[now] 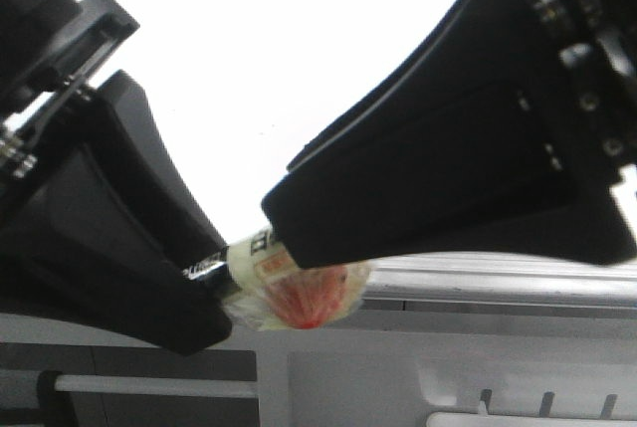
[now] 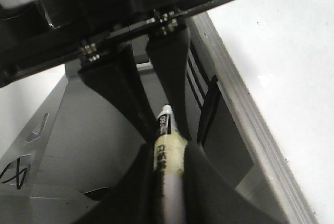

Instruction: Write number 6 on whiteboard

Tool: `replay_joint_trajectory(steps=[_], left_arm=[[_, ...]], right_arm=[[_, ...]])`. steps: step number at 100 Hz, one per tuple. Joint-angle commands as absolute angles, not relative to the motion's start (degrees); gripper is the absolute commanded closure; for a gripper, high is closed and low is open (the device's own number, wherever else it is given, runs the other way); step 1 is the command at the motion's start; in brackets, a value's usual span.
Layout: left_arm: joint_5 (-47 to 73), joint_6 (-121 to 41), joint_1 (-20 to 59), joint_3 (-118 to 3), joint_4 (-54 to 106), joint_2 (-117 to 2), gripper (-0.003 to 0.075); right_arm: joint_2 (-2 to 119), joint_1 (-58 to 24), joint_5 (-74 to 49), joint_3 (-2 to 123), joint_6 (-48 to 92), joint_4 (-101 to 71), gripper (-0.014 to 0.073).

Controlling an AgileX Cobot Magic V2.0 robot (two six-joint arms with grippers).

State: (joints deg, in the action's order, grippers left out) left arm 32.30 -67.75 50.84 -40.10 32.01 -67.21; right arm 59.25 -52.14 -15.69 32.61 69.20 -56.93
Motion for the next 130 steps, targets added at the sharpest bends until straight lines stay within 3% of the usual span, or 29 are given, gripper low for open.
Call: replay_joint_trajectory(steps=[1,9,26,33,38,56,67,82,94,104,116,130], left_arm=[[28.0,-66.6,51.2,-41.8,35.0,-65.9,0.0708],[27.7,-66.5,51.2,-41.8,35.7,-65.9,0.0595],[26.3,-63.2,51.2,-41.8,35.9,-64.3,0.0178],[25.9,-61.7,51.2,-41.8,35.9,-62.1,0.0082],[25.6,-60.3,50.9,-41.8,35.9,-60.1,0.0067],[25.4,-51.9,45.6,-41.8,35.9,-49.3,0.0097],[25.4,-46.8,40.8,-40.5,35.9,-41.0,0.0167],[26.0,-44.1,34.1,-36.0,35.9,-30.8,0.0324],[27.4,-44.1,30.8,-32.2,35.9,-25.2,0.0475],[29.0,-44.1,29.4,-30.0,36.6,-22.2,0.0610],[29.7,-44.1,29.4,-29.2,37.4,-20.9,0.0732],[28.9,-44.1,29.4,-29.2,39.0,-20.9,0.0739]], right_arm=[[58.7,-52.3,-17.3,34.5,69.6,-59.7,0.0665],[58.7,-52.3,-17.3,34.5,69.6,-59.7,0.0665],[57.8,-52.3,-17.3,34.5,69.6,-59.7,0.0655],[56.4,-52.3,-17.1,34.5,69.6,-59.6,0.0653],[55.2,-52.3,-16.5,34.5,69.6,-59.3,0.0653],[49.6,-51.0,-13.4,34.3,69.6,-58.5,0.0653],[45.3,-47.8,-12.1,33.7,69.6,-56.0,0.0653],[42.0,-41.0,-13.5,33.4,69.6,-50.8,0.0653],[41.4,-35.0,-24.0,37.2,69.1,-45.9,0.0653],[41.4,-31.2,-36.7,43.8,61.0,-36.3,0.0653],[41.4,-30.4,-44.6,51.7,41.4,-21.7,0.0653],[40.1,-30.4,-40.7,55.2,28.4,-24.7,0.0653]])
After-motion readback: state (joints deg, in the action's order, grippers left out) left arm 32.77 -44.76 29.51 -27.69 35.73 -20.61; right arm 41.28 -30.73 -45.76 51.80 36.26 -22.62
